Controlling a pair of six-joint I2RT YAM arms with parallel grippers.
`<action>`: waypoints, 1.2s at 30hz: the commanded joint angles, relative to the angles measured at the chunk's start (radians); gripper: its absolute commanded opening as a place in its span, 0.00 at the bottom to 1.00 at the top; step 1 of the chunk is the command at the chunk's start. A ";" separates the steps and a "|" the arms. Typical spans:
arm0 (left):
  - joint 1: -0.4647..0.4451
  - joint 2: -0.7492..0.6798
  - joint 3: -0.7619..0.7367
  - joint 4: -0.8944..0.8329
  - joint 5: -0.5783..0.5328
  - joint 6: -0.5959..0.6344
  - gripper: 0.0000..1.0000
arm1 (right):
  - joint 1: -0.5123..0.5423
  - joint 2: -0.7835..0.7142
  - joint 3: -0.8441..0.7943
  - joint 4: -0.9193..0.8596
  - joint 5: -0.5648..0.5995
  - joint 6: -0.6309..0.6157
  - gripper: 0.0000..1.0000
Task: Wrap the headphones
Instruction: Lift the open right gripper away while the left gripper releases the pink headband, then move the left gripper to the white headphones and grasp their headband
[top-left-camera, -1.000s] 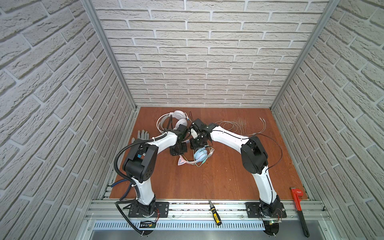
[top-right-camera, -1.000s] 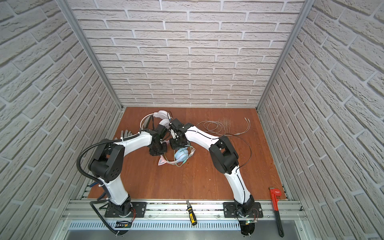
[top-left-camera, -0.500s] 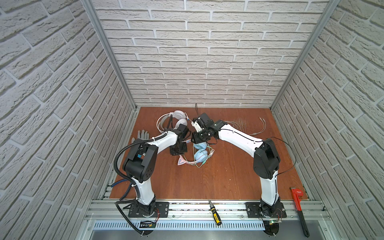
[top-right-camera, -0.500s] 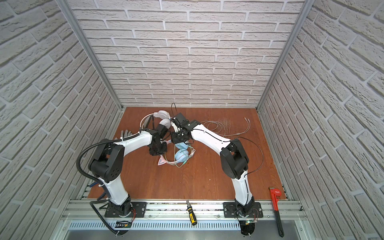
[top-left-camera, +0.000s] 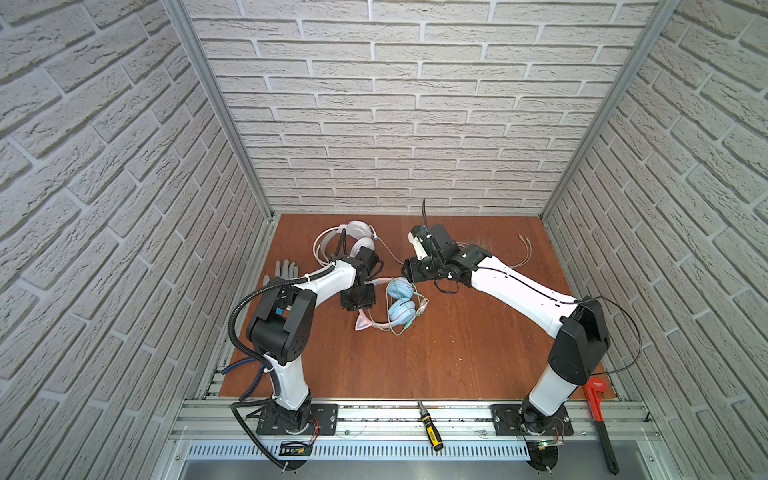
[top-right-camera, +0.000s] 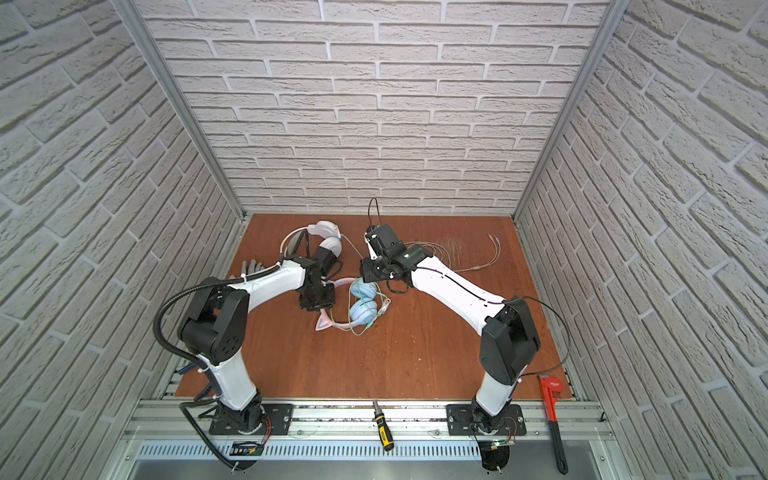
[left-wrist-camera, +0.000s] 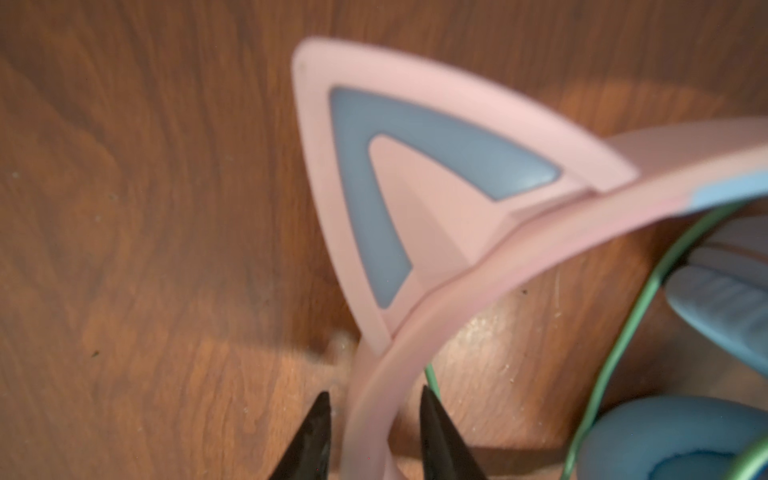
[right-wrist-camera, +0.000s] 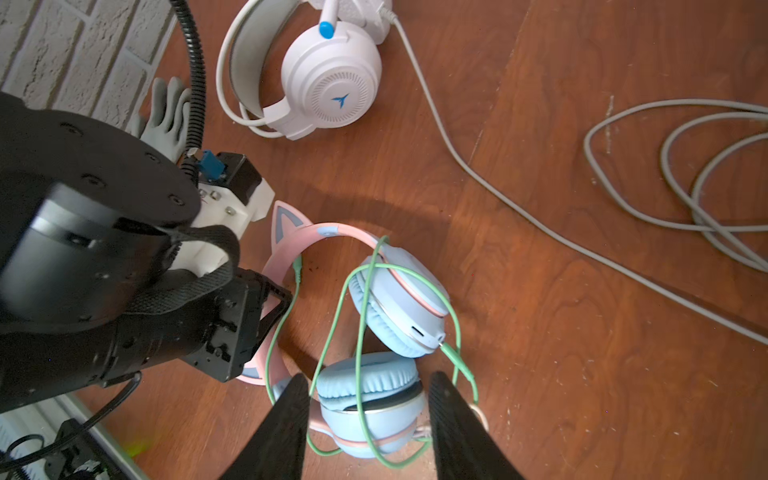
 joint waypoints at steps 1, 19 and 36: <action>-0.007 0.005 0.032 -0.026 -0.003 0.005 0.44 | -0.005 -0.057 -0.015 0.009 0.069 -0.015 0.50; 0.044 -0.042 0.264 -0.130 -0.045 0.058 0.92 | -0.006 -0.258 -0.177 -0.026 0.201 -0.131 0.78; 0.300 0.095 0.464 -0.134 -0.026 0.271 0.97 | -0.006 -0.341 -0.342 -0.045 0.160 -0.118 0.98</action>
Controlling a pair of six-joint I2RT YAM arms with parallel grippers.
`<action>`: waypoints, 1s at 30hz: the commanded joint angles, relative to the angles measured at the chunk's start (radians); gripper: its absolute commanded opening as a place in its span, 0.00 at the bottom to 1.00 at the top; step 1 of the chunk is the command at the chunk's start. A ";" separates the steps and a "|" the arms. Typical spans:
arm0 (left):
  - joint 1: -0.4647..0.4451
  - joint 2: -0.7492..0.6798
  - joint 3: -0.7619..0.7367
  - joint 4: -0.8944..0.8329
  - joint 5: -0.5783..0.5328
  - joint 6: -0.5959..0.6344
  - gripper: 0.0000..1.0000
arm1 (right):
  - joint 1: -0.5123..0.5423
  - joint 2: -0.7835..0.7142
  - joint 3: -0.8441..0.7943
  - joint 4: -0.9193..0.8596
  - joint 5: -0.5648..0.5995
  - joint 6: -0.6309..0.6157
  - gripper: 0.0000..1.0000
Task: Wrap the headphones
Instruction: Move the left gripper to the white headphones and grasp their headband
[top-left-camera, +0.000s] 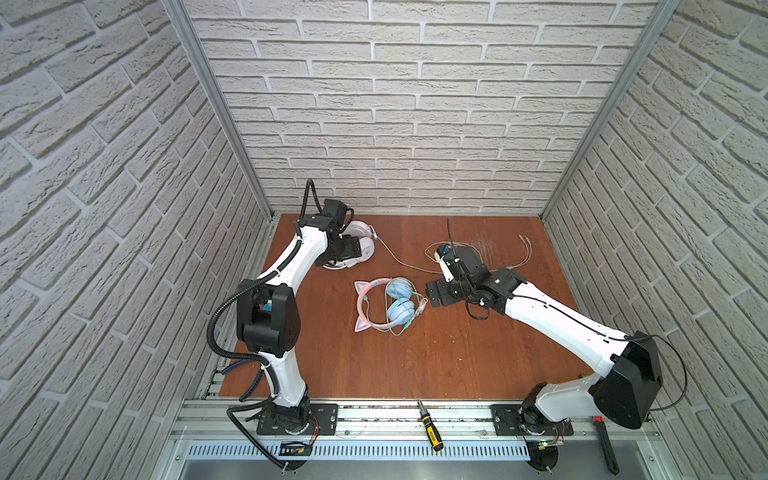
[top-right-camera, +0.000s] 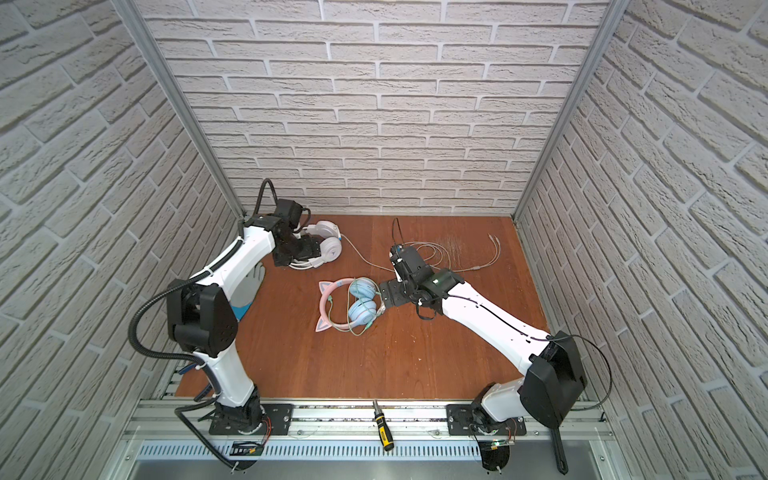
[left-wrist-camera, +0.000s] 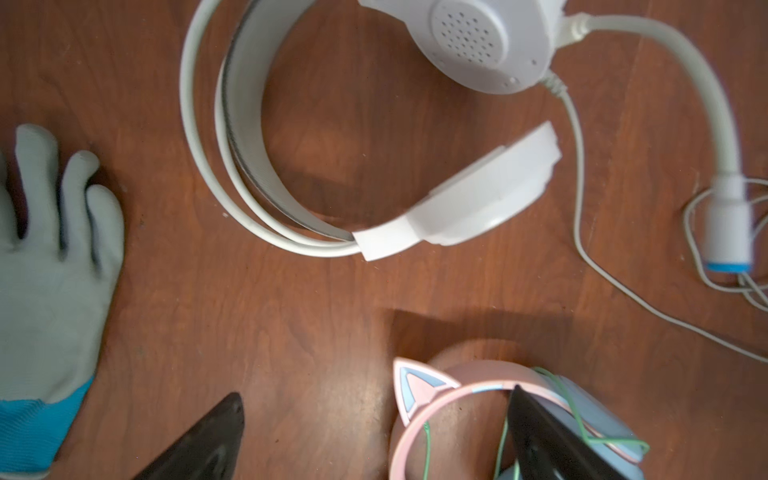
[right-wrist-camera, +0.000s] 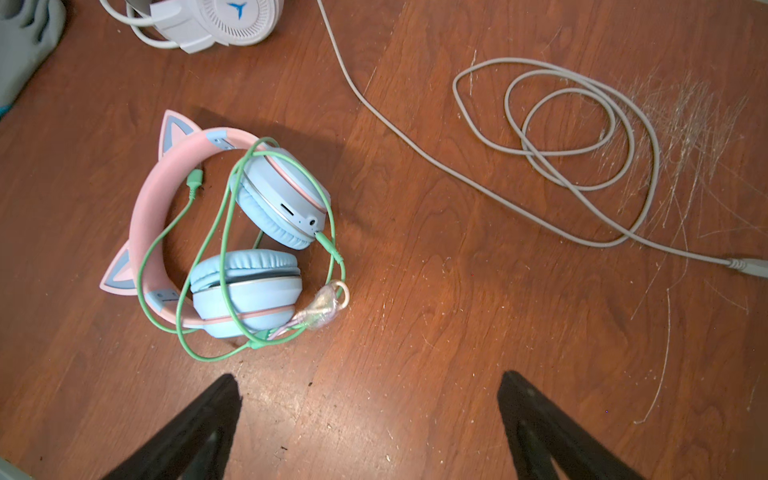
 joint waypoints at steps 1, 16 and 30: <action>0.047 0.069 0.036 0.001 0.001 0.078 0.96 | -0.003 -0.042 -0.016 0.010 -0.004 0.013 0.98; 0.193 0.404 0.298 0.011 -0.017 0.189 0.84 | -0.003 0.014 -0.004 0.015 0.007 0.007 0.99; 0.198 0.555 0.379 0.027 0.017 0.195 0.68 | -0.009 0.027 -0.004 -0.003 0.063 0.014 0.99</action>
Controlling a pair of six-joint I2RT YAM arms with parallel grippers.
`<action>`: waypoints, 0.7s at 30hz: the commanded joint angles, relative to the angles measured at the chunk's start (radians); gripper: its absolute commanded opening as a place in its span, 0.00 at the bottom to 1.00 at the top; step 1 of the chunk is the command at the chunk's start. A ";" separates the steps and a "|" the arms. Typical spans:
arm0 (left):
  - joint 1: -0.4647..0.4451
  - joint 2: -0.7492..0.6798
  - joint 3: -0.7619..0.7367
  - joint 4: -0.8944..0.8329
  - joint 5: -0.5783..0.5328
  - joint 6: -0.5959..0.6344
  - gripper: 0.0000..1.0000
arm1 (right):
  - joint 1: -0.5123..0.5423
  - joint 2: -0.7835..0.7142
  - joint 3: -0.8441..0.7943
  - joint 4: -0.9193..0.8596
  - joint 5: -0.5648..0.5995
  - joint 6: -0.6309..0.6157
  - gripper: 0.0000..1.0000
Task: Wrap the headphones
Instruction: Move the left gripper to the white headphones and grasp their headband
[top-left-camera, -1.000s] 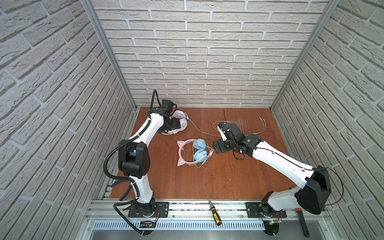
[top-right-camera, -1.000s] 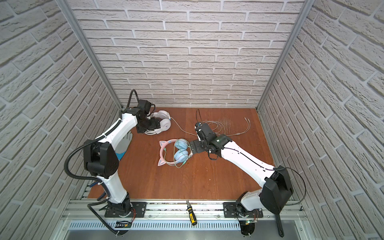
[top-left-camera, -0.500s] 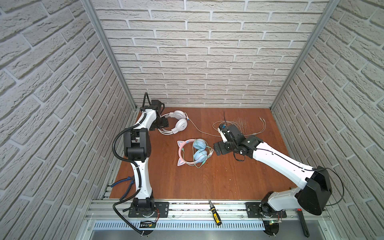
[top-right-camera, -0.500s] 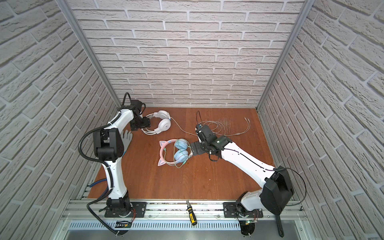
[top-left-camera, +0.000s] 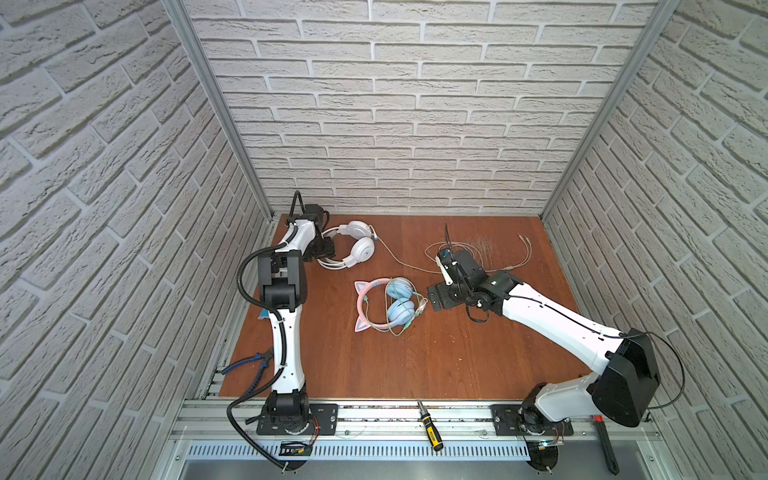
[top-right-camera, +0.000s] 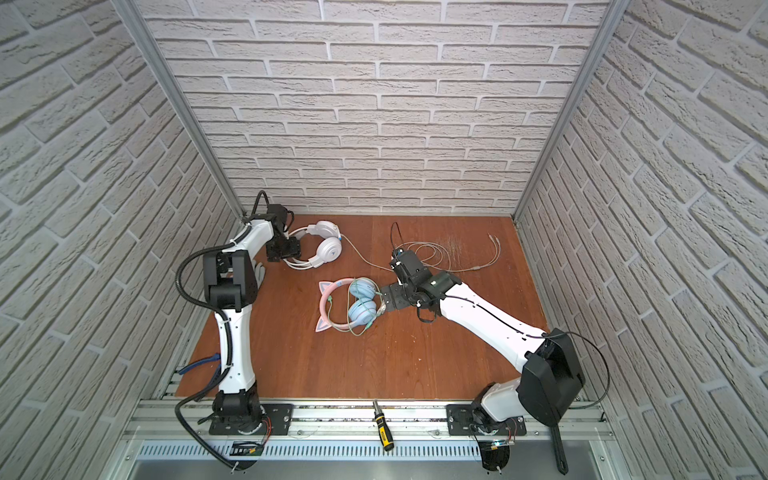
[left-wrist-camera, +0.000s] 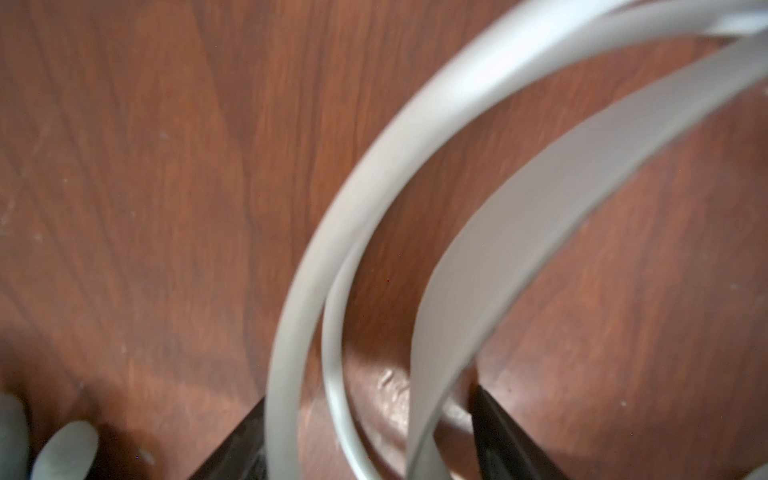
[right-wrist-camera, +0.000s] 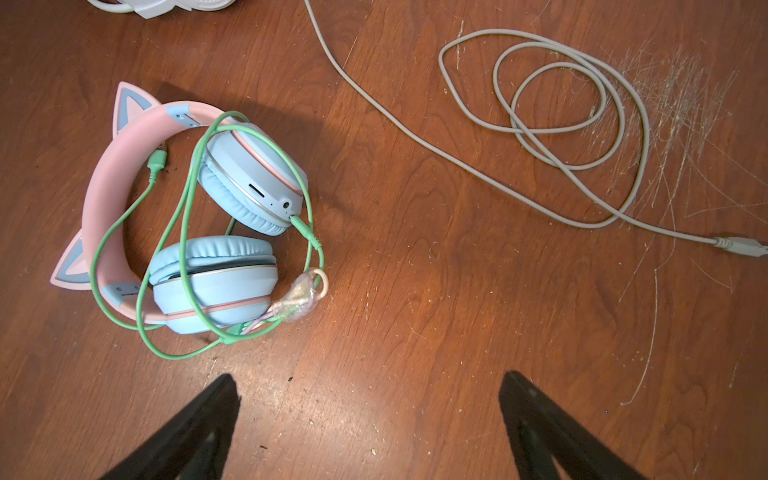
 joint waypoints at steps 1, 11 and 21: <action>-0.001 0.032 -0.004 0.009 0.017 0.003 0.67 | -0.005 0.008 0.011 -0.002 0.026 0.010 0.99; -0.004 0.031 -0.046 0.020 0.003 -0.050 0.32 | -0.018 0.007 0.006 -0.013 0.037 0.010 0.99; -0.019 -0.040 -0.103 0.029 0.021 -0.071 0.00 | -0.033 -0.016 -0.011 -0.016 0.015 0.006 0.99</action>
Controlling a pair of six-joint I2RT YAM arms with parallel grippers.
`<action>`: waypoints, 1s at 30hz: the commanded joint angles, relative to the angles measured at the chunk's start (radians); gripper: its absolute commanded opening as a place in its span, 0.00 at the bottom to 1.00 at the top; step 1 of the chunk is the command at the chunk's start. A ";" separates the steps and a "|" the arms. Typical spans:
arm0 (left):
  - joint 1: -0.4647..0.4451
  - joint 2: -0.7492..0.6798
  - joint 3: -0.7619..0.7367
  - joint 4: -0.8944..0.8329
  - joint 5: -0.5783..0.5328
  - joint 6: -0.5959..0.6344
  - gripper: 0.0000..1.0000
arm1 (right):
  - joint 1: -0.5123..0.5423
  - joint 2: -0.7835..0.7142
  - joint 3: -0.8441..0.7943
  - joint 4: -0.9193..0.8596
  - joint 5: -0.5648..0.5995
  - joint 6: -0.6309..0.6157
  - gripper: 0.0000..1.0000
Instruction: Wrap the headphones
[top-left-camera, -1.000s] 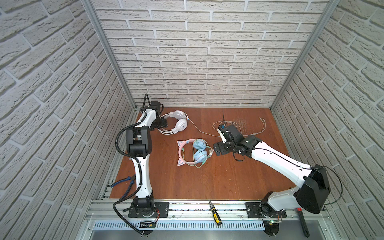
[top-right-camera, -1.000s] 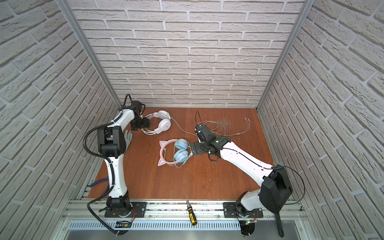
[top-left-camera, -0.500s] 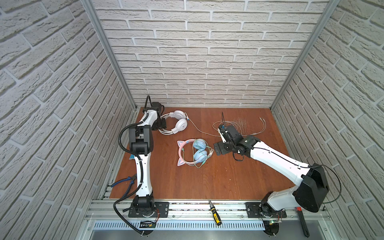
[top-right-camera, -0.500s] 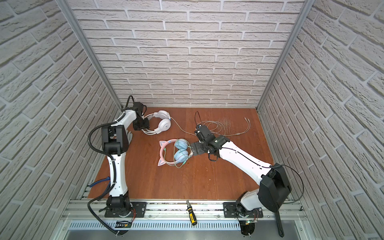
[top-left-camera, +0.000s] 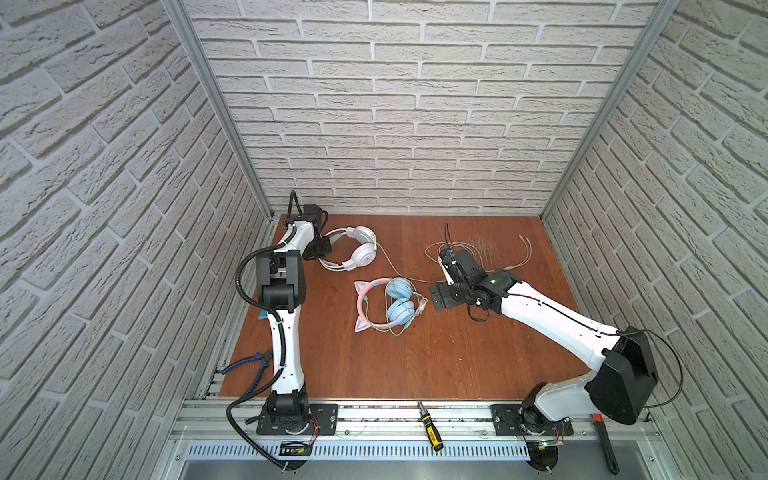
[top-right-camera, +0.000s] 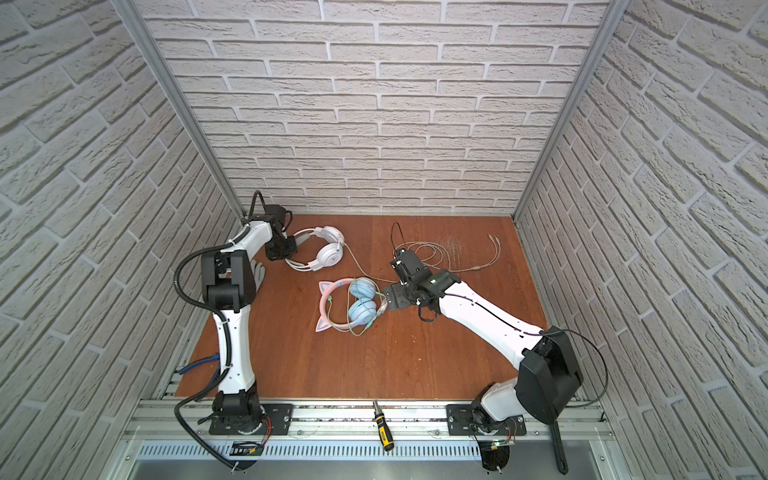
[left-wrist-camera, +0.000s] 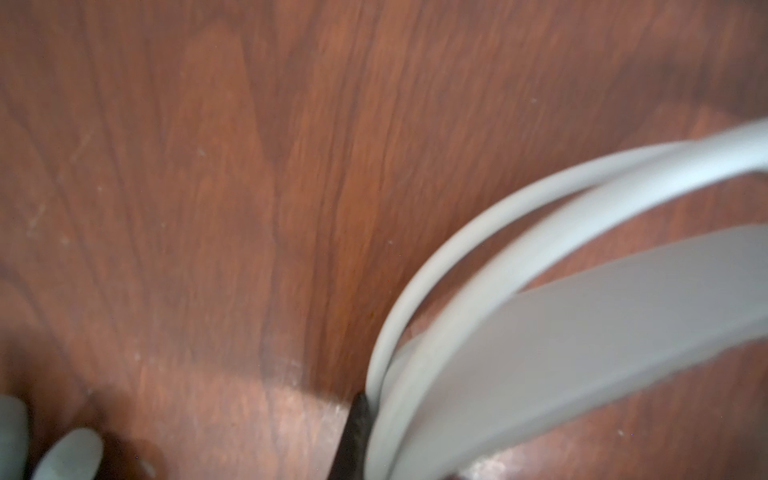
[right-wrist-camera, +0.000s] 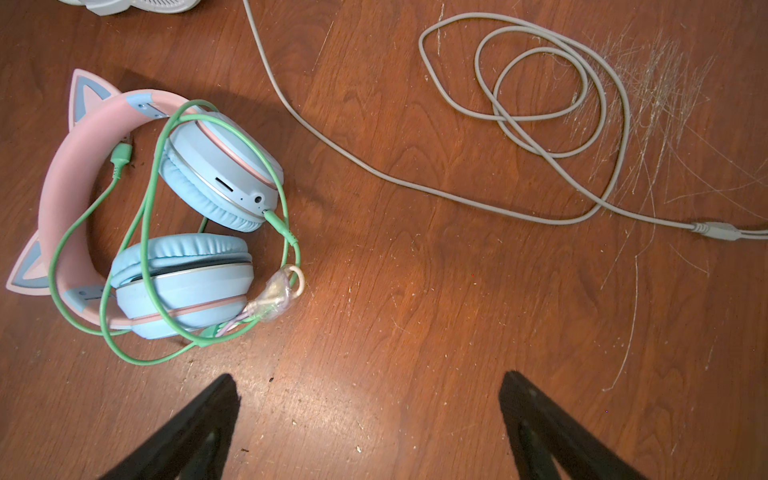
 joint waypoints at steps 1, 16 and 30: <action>-0.019 -0.024 -0.054 -0.038 0.026 -0.004 0.00 | -0.012 -0.030 -0.012 0.004 -0.007 0.007 0.99; -0.042 -0.036 -0.101 -0.019 0.055 -0.035 0.00 | -0.040 -0.029 -0.029 0.011 -0.069 0.000 0.99; -0.043 -0.031 -0.116 -0.009 0.073 -0.057 0.22 | -0.043 -0.011 -0.022 0.015 -0.107 -0.006 0.99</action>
